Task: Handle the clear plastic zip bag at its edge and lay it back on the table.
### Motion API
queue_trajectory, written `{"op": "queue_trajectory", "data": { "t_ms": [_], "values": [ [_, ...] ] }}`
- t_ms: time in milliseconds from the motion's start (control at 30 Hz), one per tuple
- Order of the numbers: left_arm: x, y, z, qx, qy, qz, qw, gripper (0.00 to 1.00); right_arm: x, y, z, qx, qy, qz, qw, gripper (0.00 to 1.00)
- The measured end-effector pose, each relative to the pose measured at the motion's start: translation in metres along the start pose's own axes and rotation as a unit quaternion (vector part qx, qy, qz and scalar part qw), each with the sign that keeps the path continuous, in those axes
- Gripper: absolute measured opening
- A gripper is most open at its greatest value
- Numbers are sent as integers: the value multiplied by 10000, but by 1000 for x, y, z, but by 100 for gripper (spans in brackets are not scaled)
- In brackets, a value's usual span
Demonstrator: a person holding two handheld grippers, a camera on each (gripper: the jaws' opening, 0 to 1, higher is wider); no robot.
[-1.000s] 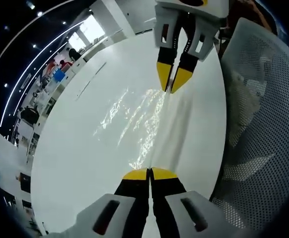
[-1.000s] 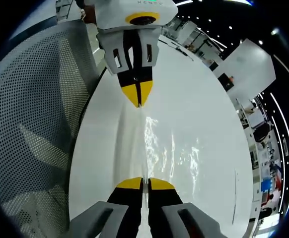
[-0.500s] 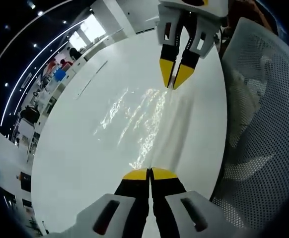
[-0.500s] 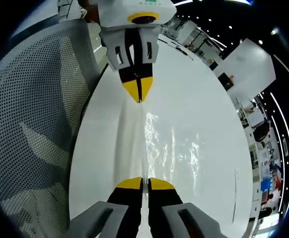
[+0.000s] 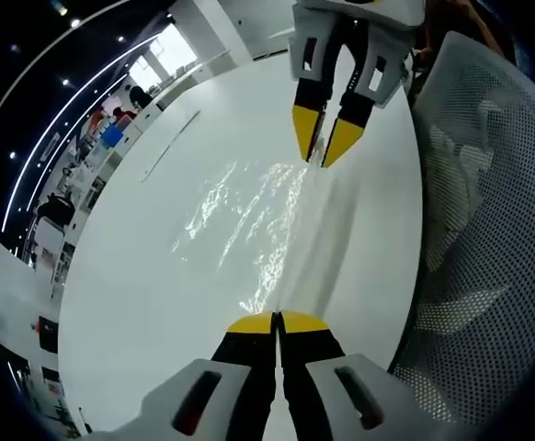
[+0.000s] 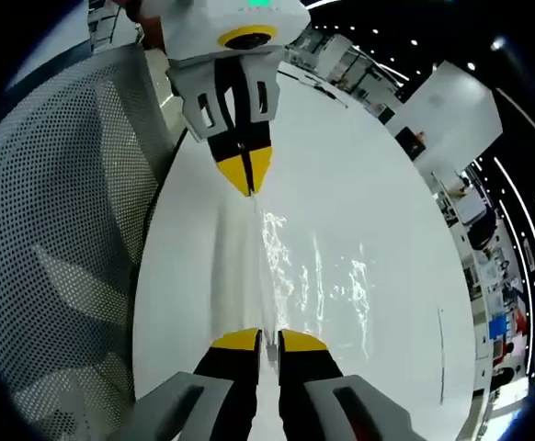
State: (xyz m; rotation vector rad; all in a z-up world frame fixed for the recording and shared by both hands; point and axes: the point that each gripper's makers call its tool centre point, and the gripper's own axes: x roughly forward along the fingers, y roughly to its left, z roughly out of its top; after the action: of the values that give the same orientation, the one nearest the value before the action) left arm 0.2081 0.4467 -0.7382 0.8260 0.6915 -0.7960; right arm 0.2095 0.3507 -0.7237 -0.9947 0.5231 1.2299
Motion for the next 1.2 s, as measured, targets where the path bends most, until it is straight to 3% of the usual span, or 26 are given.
{"op": "queue_trajectory", "data": {
  "t_ms": [100, 200, 300, 733, 1200],
  "values": [
    [0, -1, 1, 39, 1, -14, 10000, 0, -3, 0, 12, -28, -183, 14, 9998, 11],
    [0, -3, 1, 108, 8, -33, 9999, 0, -6, -9, 34, 327, -602, -98, 9976, 13],
    [0, -3, 1, 119, 2, -41, 9999, 0, -5, -15, 41, 282, -595, -145, 9977, 13],
    [-1, -3, -2, 164, 20, -48, 9999, 0, 10, -10, 42, -34, -371, 46, 9993, 13],
    [-1, -4, -2, 190, 5, -65, 9998, 0, 27, -1, 28, -106, -1, 217, 9997, 10]
  ]
}}
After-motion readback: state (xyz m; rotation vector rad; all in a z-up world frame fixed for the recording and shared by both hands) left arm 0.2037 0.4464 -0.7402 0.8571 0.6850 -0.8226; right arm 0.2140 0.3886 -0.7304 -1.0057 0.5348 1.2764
